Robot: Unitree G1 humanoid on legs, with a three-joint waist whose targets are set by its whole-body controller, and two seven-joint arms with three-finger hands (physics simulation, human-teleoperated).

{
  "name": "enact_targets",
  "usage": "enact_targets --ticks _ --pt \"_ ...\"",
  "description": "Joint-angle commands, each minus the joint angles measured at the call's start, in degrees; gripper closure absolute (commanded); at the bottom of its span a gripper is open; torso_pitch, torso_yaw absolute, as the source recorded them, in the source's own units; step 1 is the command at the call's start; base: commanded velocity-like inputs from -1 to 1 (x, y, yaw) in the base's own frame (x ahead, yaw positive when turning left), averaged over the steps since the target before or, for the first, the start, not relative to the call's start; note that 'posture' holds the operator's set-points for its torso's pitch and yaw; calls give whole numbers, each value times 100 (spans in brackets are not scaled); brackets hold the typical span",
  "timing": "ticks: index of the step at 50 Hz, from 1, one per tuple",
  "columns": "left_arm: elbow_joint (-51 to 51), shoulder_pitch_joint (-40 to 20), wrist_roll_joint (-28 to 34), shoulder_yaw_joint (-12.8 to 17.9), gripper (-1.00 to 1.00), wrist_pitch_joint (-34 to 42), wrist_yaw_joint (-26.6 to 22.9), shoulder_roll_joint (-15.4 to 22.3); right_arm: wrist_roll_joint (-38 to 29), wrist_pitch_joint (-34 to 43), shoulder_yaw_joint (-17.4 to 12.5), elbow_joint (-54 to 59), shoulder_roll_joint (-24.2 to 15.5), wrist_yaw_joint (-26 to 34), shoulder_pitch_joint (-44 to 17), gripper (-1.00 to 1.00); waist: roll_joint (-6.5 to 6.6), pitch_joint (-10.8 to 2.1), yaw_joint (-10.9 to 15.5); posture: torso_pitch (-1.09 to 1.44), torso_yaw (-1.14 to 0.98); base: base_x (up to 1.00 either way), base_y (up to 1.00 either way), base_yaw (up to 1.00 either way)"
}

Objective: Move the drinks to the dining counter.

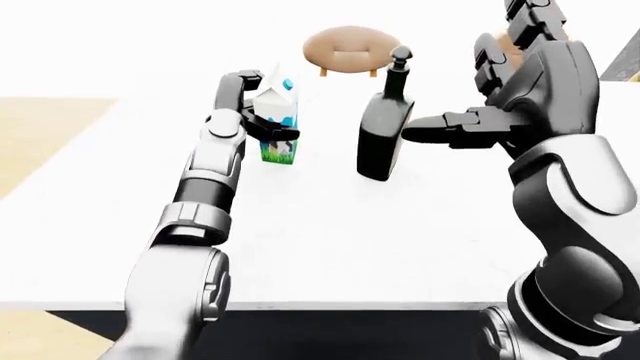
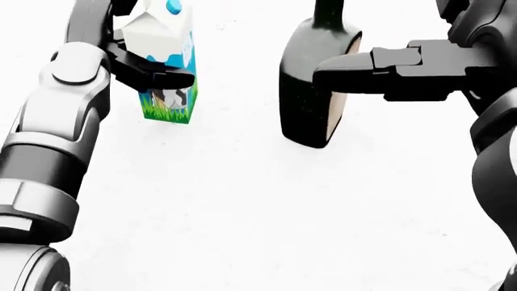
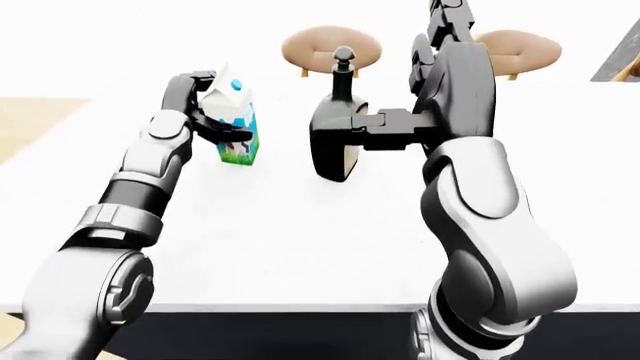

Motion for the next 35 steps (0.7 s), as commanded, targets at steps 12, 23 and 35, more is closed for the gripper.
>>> enact_targets --ticks 12,23,35 --pt "207 -283 -56 37 100 -589 169 76 -54 -237 -36 -30 -74 -24 -158 -100 25 -195 -8 0 0 0 0 0" --pt "51 -267 -189 82 -18 -475 80 106 1 -182 -41 -91 -103 -26 -178 -100 28 -190 -11 0 0 0 0 0" --pt "34 -230 -205 61 -95 -543 94 116 -48 -286 -28 -50 -107 24 -120 -100 28 -202 -9 0 0 0 0 0"
